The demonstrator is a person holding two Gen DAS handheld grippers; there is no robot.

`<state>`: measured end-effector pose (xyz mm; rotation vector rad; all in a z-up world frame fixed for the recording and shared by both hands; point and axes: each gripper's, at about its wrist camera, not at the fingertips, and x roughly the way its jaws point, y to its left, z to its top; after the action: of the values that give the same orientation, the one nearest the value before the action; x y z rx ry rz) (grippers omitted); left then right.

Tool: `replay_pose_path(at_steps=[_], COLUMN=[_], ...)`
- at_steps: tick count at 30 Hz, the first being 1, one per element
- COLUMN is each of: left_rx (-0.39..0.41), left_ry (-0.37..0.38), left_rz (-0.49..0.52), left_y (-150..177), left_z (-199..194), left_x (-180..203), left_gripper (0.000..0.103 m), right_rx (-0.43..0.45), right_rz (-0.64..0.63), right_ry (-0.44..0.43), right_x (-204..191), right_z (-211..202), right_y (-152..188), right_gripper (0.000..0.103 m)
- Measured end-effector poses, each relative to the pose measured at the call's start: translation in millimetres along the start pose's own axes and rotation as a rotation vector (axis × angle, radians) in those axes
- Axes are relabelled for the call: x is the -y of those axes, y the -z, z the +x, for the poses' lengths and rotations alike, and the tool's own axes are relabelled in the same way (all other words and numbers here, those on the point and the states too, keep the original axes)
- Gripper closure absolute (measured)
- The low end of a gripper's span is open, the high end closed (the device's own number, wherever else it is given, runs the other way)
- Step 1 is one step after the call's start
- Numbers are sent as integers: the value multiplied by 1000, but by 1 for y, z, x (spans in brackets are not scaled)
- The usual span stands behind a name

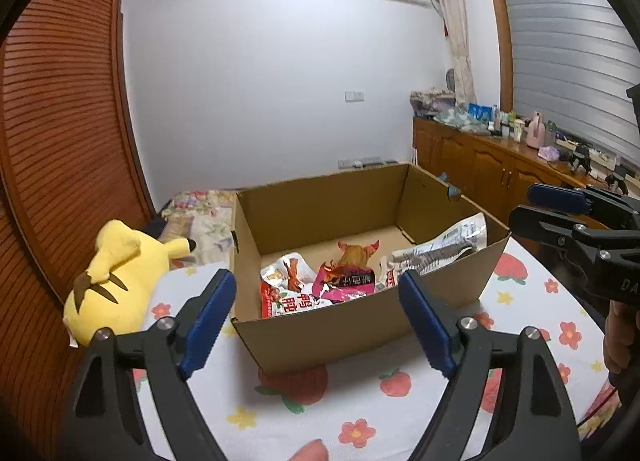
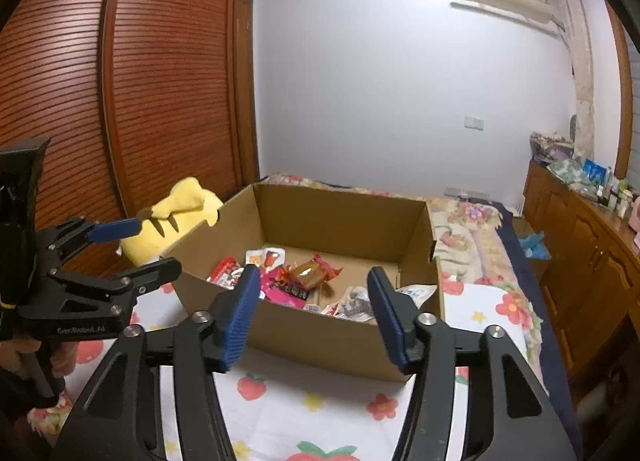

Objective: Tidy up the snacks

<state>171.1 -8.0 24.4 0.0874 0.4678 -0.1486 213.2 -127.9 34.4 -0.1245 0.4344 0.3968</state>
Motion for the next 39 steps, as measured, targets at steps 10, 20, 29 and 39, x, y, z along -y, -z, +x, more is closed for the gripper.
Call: replay_pose_path(at_steps=[10,20,29,39], left_rx=[16,38,52,65], left_ry=[-31,-17,-28,-53], left_rz=[-24,-83,-75,-81], left_y=[2,10,17,39], left_z=[-29,-67,-100,-125], left_x=[10,6,15,20], left_gripper=[15,15,15,15], right_rx=[54,107,116,126], right_rz=[5,56,101,122], right_ry=[21,98,128,122], right_x=[-4,-3,-3,-15], right_z=[-35,-72,-99,-121], right_y=[1,12,27,42], right_gripper=[18,8,8,8])
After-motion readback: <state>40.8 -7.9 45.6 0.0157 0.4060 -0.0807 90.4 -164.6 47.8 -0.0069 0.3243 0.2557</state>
